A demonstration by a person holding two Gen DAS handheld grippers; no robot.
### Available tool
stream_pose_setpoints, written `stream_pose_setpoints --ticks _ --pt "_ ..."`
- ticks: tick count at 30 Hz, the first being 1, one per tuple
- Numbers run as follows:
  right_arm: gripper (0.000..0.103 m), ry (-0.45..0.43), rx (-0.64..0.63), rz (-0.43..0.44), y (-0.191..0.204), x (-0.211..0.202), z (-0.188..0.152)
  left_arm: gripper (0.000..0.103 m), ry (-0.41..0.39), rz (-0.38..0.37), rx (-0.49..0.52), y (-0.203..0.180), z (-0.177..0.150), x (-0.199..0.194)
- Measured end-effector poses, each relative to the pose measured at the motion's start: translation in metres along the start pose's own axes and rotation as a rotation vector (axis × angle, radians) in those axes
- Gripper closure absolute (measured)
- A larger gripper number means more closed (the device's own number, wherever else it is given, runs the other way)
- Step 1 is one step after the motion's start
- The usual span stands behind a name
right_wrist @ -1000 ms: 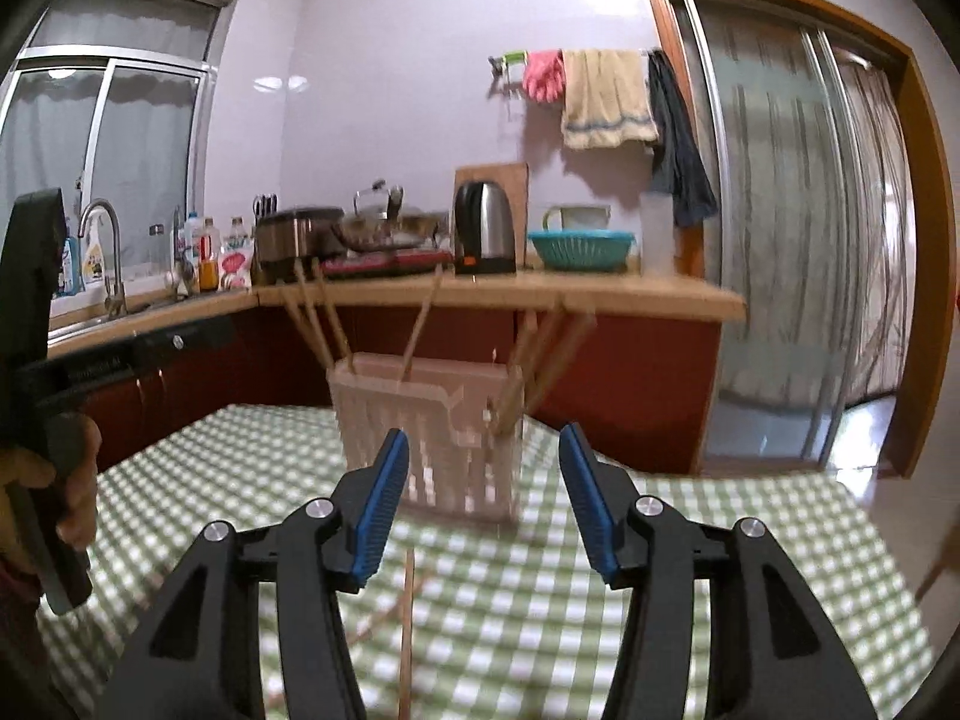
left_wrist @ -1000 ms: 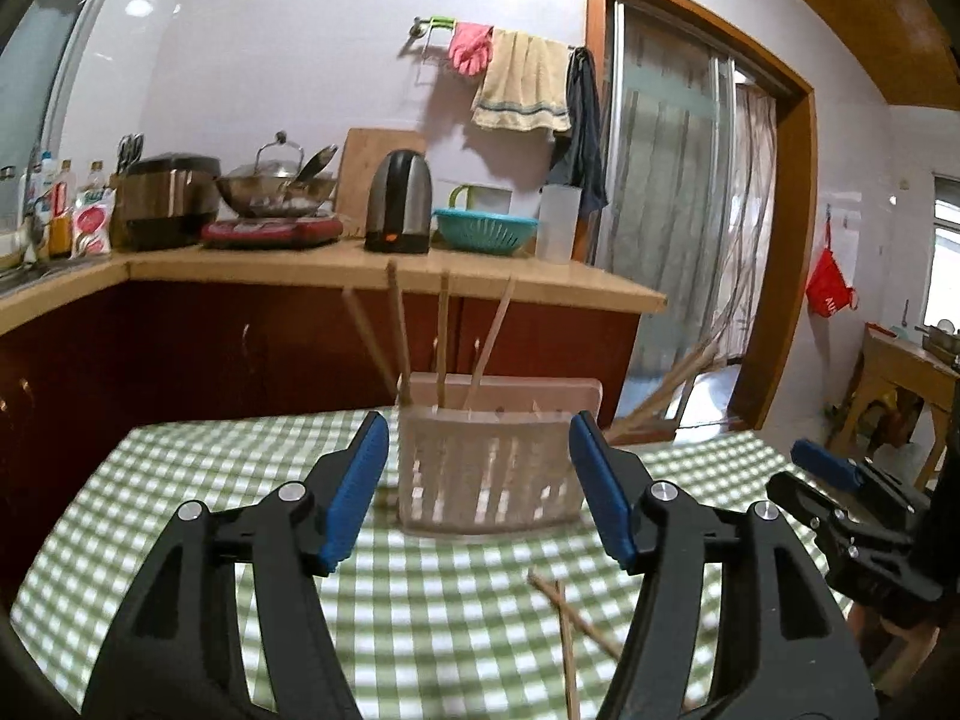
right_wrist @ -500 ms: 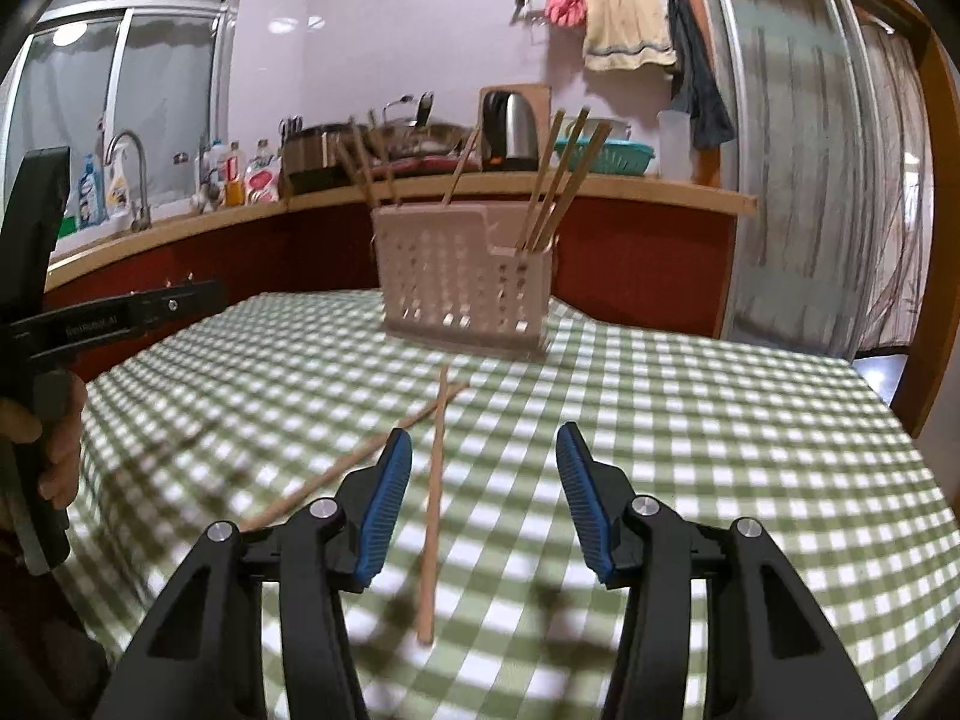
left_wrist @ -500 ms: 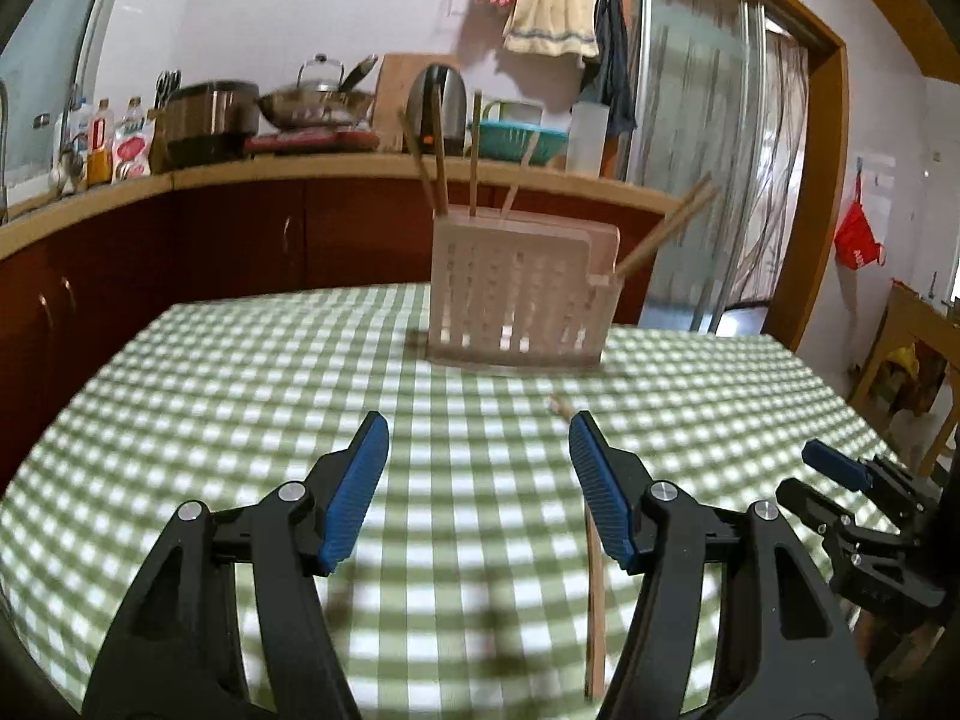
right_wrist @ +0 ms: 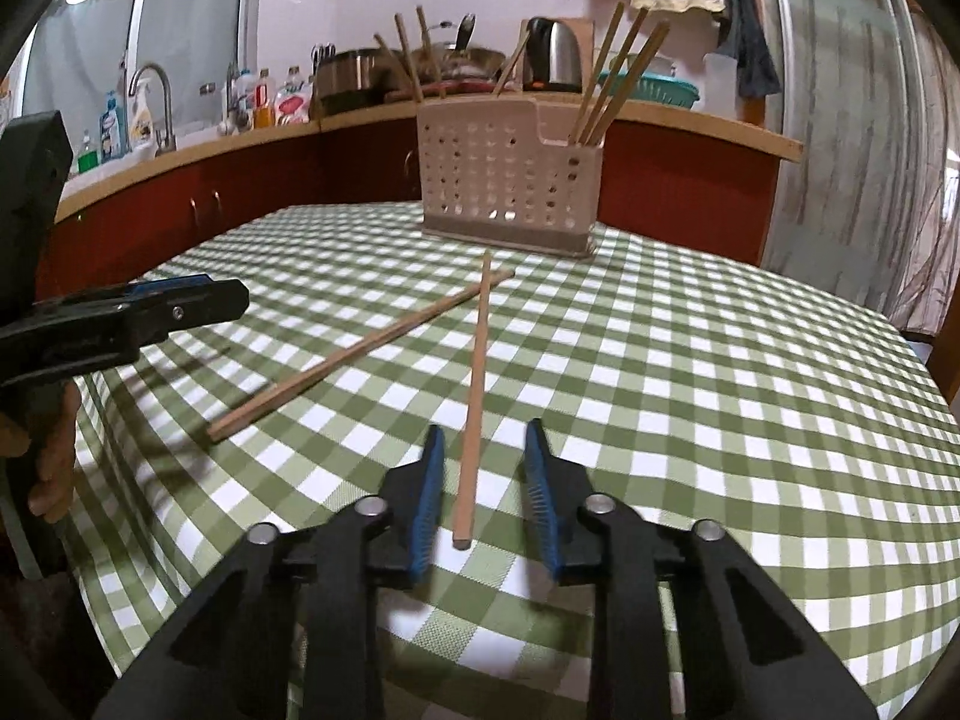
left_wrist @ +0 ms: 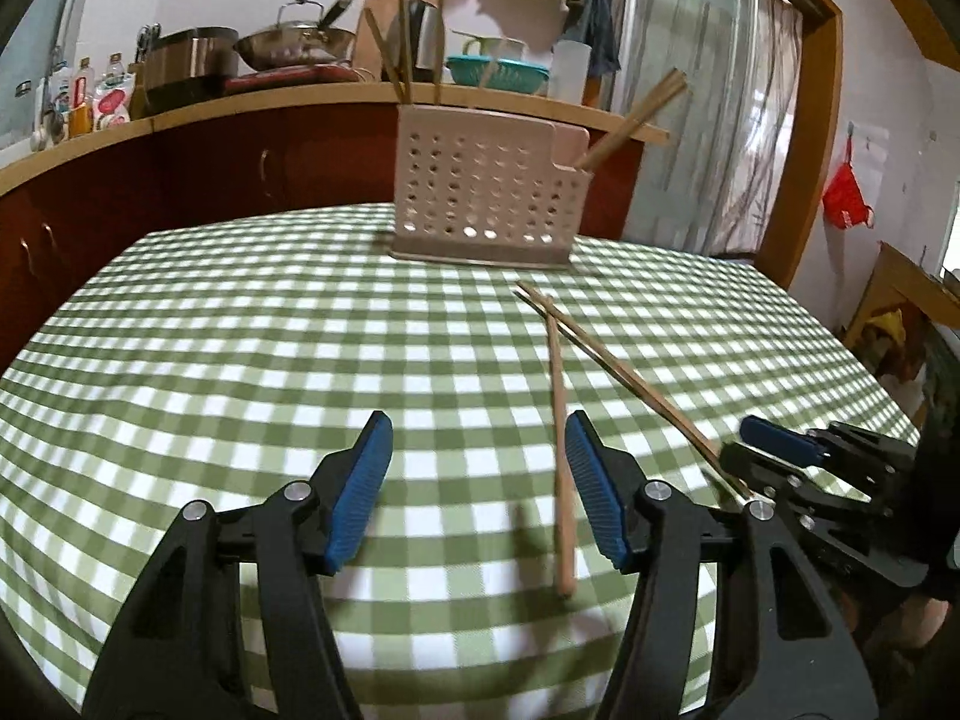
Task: Organize utensils
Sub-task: 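Lower to the last chopsticks and close the right tool on one while the left grasps the other, then lift both held chopsticks upright and carry them over the caddy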
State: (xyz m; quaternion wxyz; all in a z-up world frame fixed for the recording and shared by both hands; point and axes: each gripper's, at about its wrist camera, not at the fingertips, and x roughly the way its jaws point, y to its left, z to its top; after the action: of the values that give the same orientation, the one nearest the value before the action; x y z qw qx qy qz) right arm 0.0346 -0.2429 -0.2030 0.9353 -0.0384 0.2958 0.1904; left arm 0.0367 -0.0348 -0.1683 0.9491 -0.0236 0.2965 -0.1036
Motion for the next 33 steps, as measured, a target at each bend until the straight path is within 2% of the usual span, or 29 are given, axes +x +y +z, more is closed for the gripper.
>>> stream_pose_setpoints --ticks 4,9,13,17,19,26,33 --pt "0.096 0.019 0.002 -0.008 0.000 0.003 -0.001 0.049 0.024 -0.020 0.012 -0.008 -0.006 0.004" --pt "0.096 -0.002 0.039 -0.066 -0.011 -0.002 -0.004 0.050 0.051 -0.050 0.030 -0.020 -0.015 0.007" --pt "0.096 -0.010 0.063 -0.080 -0.020 -0.005 -0.005 0.056 0.082 -0.072 0.046 -0.028 -0.022 0.012" --pt "0.096 -0.014 0.065 -0.076 -0.023 -0.006 -0.006 0.068 0.112 -0.080 0.029 -0.029 -0.028 0.017" --pt "0.096 -0.019 0.068 -0.073 -0.023 -0.007 -0.007 0.071 0.105 -0.072 0.018 -0.028 -0.029 0.016" --pt "0.096 -0.016 0.097 -0.047 -0.030 -0.005 -0.010 0.093 0.097 -0.056 -0.018 -0.023 -0.032 0.013" --pt "0.096 -0.033 0.089 -0.047 -0.028 -0.011 -0.010 0.096 0.091 -0.067 -0.028 -0.020 -0.030 0.010"
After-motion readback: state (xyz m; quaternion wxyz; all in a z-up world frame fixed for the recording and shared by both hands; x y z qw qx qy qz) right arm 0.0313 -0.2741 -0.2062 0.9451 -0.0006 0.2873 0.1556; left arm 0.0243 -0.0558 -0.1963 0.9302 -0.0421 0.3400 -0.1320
